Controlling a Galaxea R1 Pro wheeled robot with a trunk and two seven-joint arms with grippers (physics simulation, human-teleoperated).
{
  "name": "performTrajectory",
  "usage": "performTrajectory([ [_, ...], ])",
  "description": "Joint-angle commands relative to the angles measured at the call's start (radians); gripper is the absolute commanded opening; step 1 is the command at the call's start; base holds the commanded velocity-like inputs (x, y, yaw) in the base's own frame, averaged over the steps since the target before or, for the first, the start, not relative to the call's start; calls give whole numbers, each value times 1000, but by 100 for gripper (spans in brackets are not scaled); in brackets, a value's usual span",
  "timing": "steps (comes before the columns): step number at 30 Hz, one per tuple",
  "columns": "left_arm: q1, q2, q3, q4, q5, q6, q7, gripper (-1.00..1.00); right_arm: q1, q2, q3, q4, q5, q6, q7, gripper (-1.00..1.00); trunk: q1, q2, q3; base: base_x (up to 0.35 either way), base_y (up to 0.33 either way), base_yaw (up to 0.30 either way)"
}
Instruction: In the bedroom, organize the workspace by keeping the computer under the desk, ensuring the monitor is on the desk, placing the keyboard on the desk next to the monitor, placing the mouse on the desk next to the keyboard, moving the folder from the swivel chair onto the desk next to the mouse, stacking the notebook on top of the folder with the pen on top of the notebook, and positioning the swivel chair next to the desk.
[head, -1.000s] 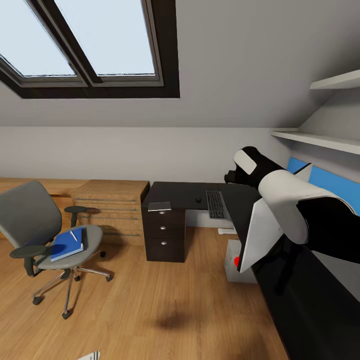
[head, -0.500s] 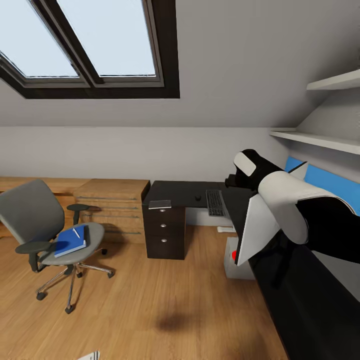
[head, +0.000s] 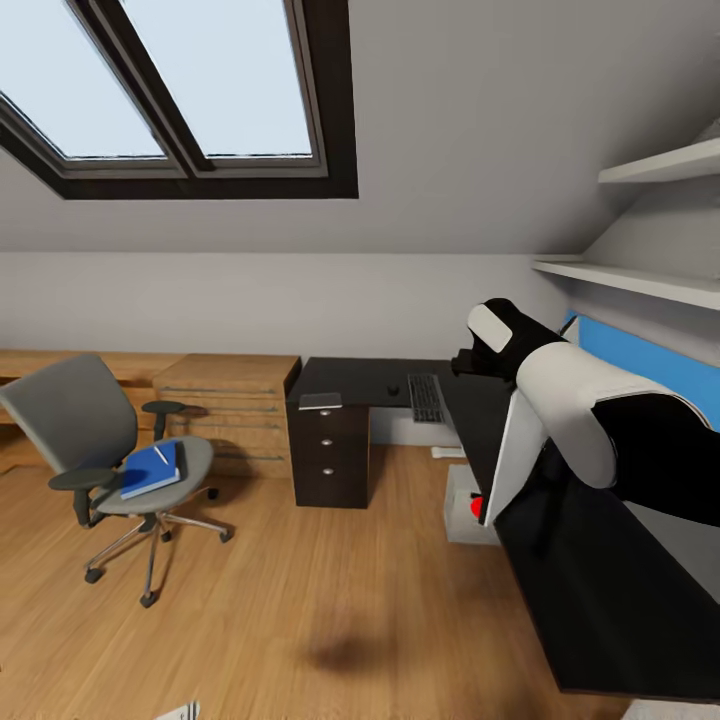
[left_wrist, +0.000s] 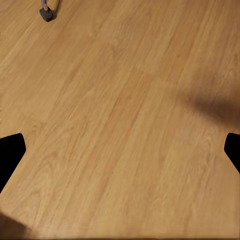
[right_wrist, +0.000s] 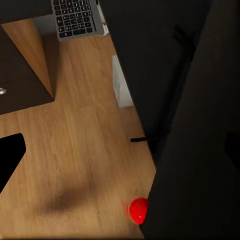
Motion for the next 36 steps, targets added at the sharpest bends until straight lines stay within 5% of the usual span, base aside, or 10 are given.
performTrajectory([
  [1, -1, 0, -4, 0, 8, -3, 1, 100, -1, -1, 7, -1, -10, 4, -7, 100, 0, -1, -1, -144, -2, 0],
  [12, -1, 0, -4, 0, 8, -3, 1, 100, -1, -2, 11, -31, -3, -36, -4, 100, 0, -1, -1, -136, 0, 0],
  [15, -1, 0, -4, 0, 8, -3, 1, 100, 0, -7, 15, -219, 3, -143, -10, 100, 0, -1, -1, -5, 0, 0],
  [18, -1, 0, -4, 0, 8, -3, 1, 100, 30, -33, 16, -420, 6, -119, -39, 100, 0, -1, -1, 0, 0, 0],
  [22, -1, -1, -4, 0, 8, -3, 1, 100, 158, -62, 16, -764, 6, -97, -176, 100, 0, -1, -1, 0, -54, 0],
  [29, -1, -1, -4, 2, 7, -3, 1, 100, 348, -81, 14, -1052, 7, -115, -299, 100, 0, -1, -1, 0, -248, 0],
  [30, -1, -1, -4, 2, 7, -3, 1, 100, 442, -128, 13, -1149, 6, -123, -309, 100, 0, -1, -1, 0, -301, 0],
  [36, -1, -1, -4, 3, 7, -3, 1, 100, 581, -221, 11, -1213, 3, -218, -307, 100, 0, -1, -1, 0, -308, 0],
])
